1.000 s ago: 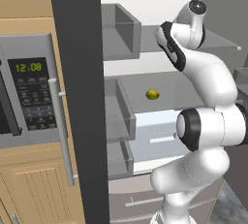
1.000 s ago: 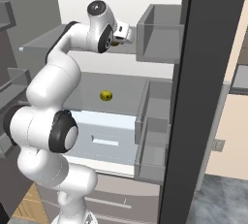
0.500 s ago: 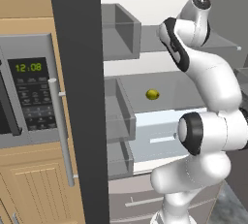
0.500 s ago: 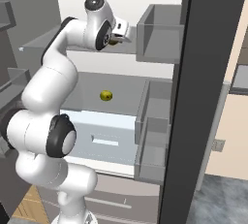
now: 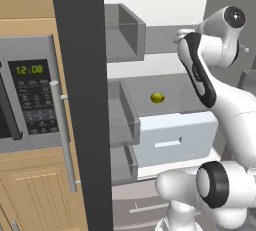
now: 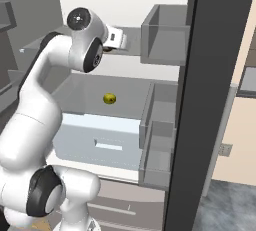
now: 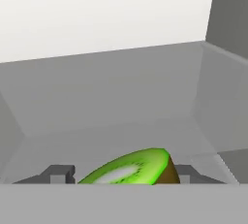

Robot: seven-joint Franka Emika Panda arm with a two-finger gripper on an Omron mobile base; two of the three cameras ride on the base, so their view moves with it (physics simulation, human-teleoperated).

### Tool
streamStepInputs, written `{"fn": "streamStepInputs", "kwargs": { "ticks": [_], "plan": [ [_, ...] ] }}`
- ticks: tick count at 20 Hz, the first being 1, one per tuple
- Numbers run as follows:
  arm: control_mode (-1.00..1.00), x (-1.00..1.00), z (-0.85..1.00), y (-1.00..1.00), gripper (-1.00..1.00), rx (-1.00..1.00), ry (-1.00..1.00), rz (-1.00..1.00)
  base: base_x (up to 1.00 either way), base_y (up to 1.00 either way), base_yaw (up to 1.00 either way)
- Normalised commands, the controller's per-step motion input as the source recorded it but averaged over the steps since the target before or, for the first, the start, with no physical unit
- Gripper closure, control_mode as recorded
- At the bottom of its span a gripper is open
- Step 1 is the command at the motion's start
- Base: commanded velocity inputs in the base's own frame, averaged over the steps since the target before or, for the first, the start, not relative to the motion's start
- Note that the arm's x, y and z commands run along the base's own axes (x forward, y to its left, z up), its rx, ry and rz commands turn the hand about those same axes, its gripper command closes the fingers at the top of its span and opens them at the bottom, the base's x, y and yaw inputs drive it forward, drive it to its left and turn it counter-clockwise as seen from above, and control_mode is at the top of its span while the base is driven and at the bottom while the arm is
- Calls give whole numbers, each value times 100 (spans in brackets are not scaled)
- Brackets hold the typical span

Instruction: Retrieve the kiwi and pear from the fridge and place them into the bowl on the dining table.

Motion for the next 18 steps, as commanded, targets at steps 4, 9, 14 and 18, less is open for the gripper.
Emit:
{"fn": "streamStepInputs", "kwargs": {
  "ticks": [4, 9, 14, 18],
  "plan": [
    [-100, -81, 0, 17, 100, 0, 1, 0, 0, 0, 0],
    [-100, -70, 0, 4, 100, 0, 0, 0, 0, 0, 0],
    [-100, -74, 0, 4, 100, 0, 0, 0, 0, 0, 0],
    [100, 0, 0, 0, 100, 0, 0, 0, -85, 7, 0]
  ]
}}
